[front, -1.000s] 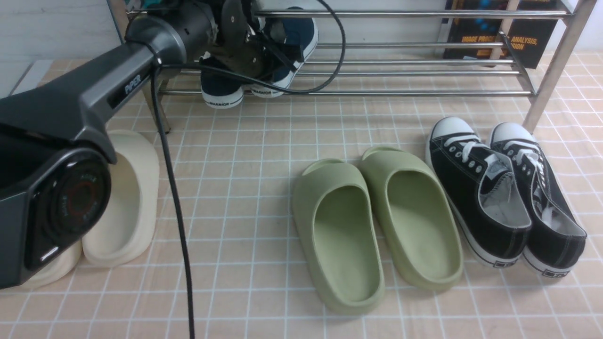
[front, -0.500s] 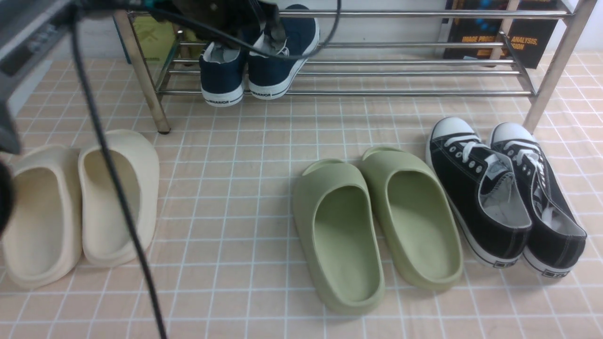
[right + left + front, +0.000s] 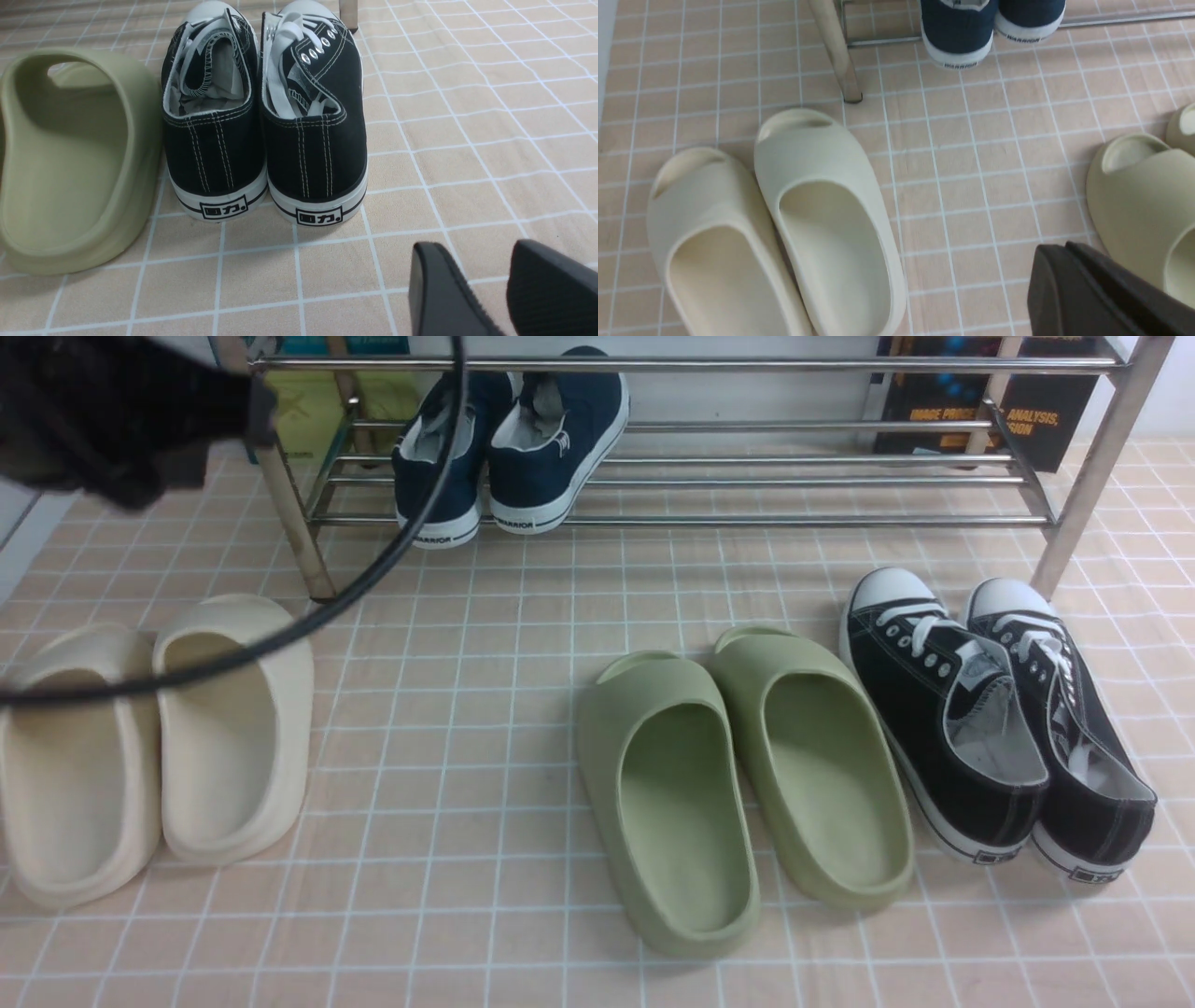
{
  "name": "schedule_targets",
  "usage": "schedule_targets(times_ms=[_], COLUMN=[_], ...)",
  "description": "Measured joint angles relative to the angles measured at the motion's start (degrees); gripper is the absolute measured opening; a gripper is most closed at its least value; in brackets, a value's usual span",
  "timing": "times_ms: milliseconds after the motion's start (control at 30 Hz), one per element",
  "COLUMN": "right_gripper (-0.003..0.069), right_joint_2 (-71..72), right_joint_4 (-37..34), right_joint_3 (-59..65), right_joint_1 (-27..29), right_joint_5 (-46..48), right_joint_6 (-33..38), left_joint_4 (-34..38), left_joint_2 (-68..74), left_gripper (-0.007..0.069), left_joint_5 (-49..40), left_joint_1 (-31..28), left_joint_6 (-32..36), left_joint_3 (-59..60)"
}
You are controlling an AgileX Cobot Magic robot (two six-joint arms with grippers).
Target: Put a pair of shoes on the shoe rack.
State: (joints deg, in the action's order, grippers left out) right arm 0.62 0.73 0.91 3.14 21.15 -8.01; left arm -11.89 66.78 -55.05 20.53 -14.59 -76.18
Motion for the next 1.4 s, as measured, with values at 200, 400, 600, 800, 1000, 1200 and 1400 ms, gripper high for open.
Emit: schedule_targets(times_ms=[200,400,600,800,1000,1200,1400], right_gripper=[0.024,0.024,0.024,0.024,0.024,0.024,0.024], right_joint_2=[0.0,0.0,0.0,0.0,0.0,0.0,0.0], right_joint_4=[0.0,0.0,0.0,0.0,0.0,0.0,0.0], right_joint_3=[0.0,0.0,0.0,0.0,0.0,0.0,0.0], right_joint_1=[0.0,0.0,0.0,0.0,0.0,0.0,0.0], right_joint_5=[0.0,0.0,0.0,0.0,0.0,0.0,0.0], right_joint_6=[0.0,0.0,0.0,0.0,0.0,0.0,0.0], left_joint_4=[-0.2,-1.3,-1.9,-2.6,-5.0,-2.6,5.5], left_joint_2=[-15.7,-26.6,-30.8,-30.9,-31.0,-39.2,-51.6], left_gripper=[0.002,0.0022,0.0023,0.0026,0.0033,0.002,0.0019], left_joint_5=[1.9,1.9,-4.1,-11.2,-11.9,6.6,30.2], left_joint_1=[0.0,0.0,0.0,0.0,0.0,-4.2,-12.3], left_joint_6=[-1.9,-2.2,-2.5,-2.5,-2.5,0.7,9.9], left_joint_3=[14.8,22.7,26.2,26.2,27.1,39.0,56.4])
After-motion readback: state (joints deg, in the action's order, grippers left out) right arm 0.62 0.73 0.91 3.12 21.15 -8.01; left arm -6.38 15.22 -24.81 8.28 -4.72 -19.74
